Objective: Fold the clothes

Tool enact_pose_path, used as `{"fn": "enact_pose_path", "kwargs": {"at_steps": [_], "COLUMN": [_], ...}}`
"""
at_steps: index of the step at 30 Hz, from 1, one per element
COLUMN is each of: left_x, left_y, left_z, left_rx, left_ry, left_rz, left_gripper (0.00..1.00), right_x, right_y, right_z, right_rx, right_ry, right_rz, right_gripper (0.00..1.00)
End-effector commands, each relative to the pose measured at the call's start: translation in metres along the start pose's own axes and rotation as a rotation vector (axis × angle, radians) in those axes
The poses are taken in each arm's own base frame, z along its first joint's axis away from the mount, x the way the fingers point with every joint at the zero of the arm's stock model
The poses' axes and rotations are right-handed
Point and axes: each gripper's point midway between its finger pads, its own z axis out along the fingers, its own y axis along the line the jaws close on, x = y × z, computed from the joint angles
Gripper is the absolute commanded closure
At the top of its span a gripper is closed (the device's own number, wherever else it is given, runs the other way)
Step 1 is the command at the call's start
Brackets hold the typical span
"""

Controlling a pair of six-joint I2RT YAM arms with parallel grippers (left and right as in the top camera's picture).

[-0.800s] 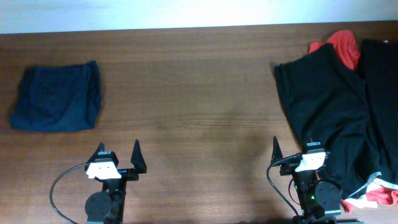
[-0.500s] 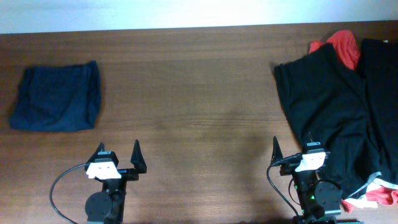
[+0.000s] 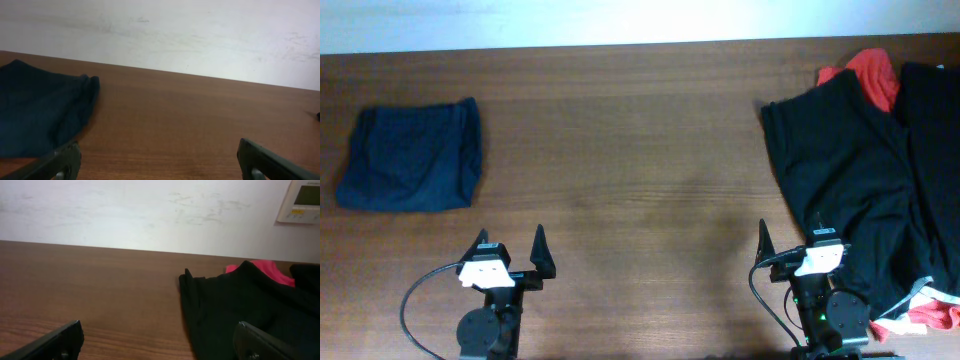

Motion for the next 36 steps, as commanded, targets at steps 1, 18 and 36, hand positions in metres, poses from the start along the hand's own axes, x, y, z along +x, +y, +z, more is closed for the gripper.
{"fn": "enact_pose_path", "kwargs": {"at_steps": [1,18,36], "left_x": [0.0,0.0,-0.048], "left_y": [0.002,0.004,-0.008], "left_z": [0.0,0.0,0.01], "left_rx": [-0.012,-0.018,-0.034], "left_ry": [-0.005,-0.005,0.212], "left_rz": [-0.006,-0.006,0.012], "left_gripper": [0.01,0.01,0.01], "right_x": [0.002,0.003,-0.041], "right_y": [-0.001,-0.001,-0.004], "right_z": [0.0,0.0,-0.02], "right_rx": [0.007,0.007,0.016], "right_ry": [0.005,0.005,0.17], "right_rz": [-0.006,-0.006,0.088], "right_gripper": [0.01,0.01,0.01]}}
